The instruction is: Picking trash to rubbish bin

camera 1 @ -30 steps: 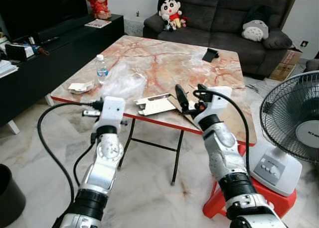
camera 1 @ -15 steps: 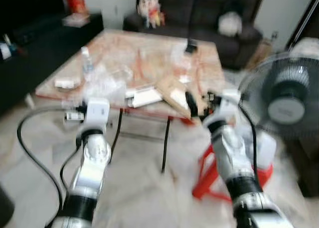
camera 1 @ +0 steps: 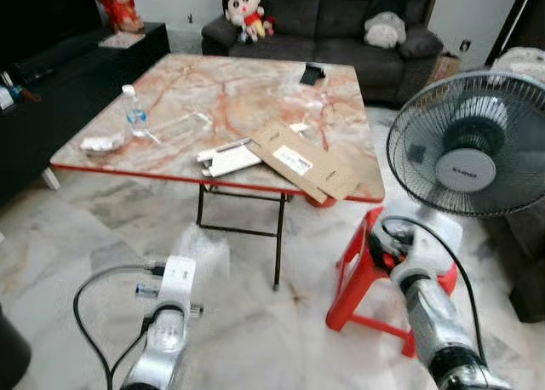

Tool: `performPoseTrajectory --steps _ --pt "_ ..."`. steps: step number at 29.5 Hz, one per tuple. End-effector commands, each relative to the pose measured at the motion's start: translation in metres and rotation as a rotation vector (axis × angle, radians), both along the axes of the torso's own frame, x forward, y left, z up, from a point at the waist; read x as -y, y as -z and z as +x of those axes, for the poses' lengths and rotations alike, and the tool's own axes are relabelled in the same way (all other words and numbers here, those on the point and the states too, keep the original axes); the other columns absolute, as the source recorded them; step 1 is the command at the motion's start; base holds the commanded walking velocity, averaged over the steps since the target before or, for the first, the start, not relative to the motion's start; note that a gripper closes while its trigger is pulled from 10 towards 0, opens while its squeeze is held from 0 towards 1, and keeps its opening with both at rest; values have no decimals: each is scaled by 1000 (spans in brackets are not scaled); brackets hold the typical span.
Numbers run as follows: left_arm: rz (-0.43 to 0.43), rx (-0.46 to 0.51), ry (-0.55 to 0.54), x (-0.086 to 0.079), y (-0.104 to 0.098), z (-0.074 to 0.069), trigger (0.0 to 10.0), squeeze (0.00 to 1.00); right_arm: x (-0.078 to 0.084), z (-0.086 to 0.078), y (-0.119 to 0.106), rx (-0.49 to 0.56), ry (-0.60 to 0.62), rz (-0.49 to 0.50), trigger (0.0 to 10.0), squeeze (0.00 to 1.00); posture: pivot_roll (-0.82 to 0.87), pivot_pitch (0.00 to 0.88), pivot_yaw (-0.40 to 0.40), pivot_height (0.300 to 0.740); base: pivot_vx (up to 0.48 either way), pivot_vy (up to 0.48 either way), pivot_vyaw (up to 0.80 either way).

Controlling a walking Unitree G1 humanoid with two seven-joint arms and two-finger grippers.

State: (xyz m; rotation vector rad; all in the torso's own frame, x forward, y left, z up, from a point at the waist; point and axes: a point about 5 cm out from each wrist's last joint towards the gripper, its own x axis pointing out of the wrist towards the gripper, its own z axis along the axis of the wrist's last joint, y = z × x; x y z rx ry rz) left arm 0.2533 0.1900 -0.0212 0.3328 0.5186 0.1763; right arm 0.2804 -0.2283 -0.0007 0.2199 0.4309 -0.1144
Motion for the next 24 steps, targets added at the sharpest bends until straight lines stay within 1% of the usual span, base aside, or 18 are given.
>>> performPoseTrajectory --steps 1,2,3,4,6,7,9,10,12,15,16,17,18,22,24 --pt "-26 -38 -23 -5 8 -5 10000 0 7 -12 12 -86 26 -12 10000 0 -42 11 -54 740 0 0 0" --pt "-30 -68 -33 -6 13 -10 10000 0 9 -20 19 -127 34 -18 10000 0 -42 11 -54 740 0 0 0" --pt "-43 -114 -61 -9 22 -20 10000 0 12 -34 31 -192 50 -15 10000 0 -43 3 -54 740 0 0 0" --pt "-43 -114 -61 -9 22 -20 10000 0 12 -34 31 -192 50 -15 10000 0 -43 3 -54 740 0 0 0" --pt "-60 -199 -103 -13 36 -37 10000 0 15 -57 47 -308 81 -35 10000 0 -41 0 -48 740 0 0 0" --pt "-69 -220 -116 -13 40 -42 10000 0 15 -64 52 -341 86 -40 10000 0 -38 0 -48 740 0 0 0" --pt "-98 -275 -160 -15 49 -57 10000 0 15 -85 65 -422 83 -52 10000 0 -27 0 -53 740 0 0 0" --pt "-111 -292 -175 -15 53 -63 10000 0 15 -91 68 -439 86 -47 10000 0 -16 0 -56 740 0 0 0" --pt "-121 -303 -196 -15 57 -72 10000 0 12 -97 71 -439 90 -35 10000 0 -9 0 -55 740 0 0 0" --pt "-122 -303 -201 -16 58 -73 10000 0 12 -98 72 -440 90 -37 10000 0 -9 0 -55 740 0 0 0" --pt "-119 -330 -196 -16 62 -83 10000 0 12 -100 73 -441 101 -26 10000 0 -13 0 -45 740 0 0 444" --pt "-119 -330 -196 -16 62 -83 10000 0 12 -100 73 -441 101 -26 10000 0 -13 0 -45 740 0 0 444" --pt "-111 -359 -193 -16 66 -91 10000 0 14 -100 72 -432 119 -11 10000 0 -14 0 -44 740 0 0 800" --pt "-113 -371 -203 -17 68 -95 10000 0 15 -96 70 -420 133 -12 10000 0 -17 0 -41 740 0 0 800" --pt "-115 -375 -196 -16 68 -96 10000 0 13 -91 68 -405 111 -16 10000 0 -10 0 -43 740 0 0 800"
